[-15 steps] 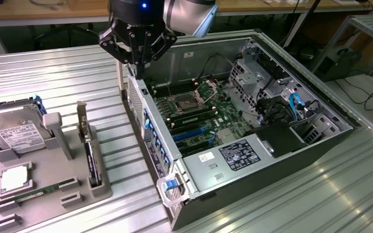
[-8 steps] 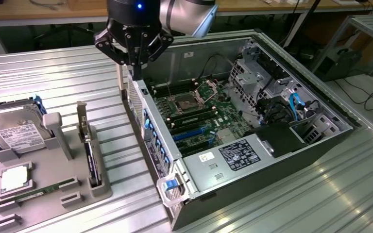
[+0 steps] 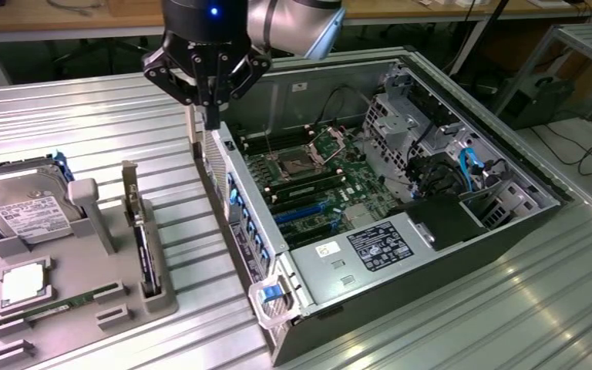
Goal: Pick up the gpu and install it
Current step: 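Reach for the gpu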
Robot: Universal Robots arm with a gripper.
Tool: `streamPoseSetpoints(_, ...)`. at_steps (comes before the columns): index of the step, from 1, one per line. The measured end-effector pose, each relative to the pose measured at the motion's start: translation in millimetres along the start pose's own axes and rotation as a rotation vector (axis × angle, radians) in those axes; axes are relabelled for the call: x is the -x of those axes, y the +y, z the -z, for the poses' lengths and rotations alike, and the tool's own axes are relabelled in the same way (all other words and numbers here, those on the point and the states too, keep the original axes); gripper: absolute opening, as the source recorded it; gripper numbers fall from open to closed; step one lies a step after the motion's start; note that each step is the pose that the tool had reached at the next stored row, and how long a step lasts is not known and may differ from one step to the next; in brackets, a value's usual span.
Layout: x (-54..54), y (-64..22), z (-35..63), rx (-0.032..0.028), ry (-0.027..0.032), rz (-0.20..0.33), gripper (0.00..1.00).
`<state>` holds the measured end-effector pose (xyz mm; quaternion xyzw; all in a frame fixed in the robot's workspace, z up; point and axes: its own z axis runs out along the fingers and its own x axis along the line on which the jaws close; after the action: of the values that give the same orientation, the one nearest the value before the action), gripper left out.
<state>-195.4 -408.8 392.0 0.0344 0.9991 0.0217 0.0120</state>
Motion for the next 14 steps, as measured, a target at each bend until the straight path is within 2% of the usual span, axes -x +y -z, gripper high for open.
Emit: streamPoseSetpoints(14, -9.6, -3.0, -0.1, 0.0, 0.0002, 0.001, 0.11)
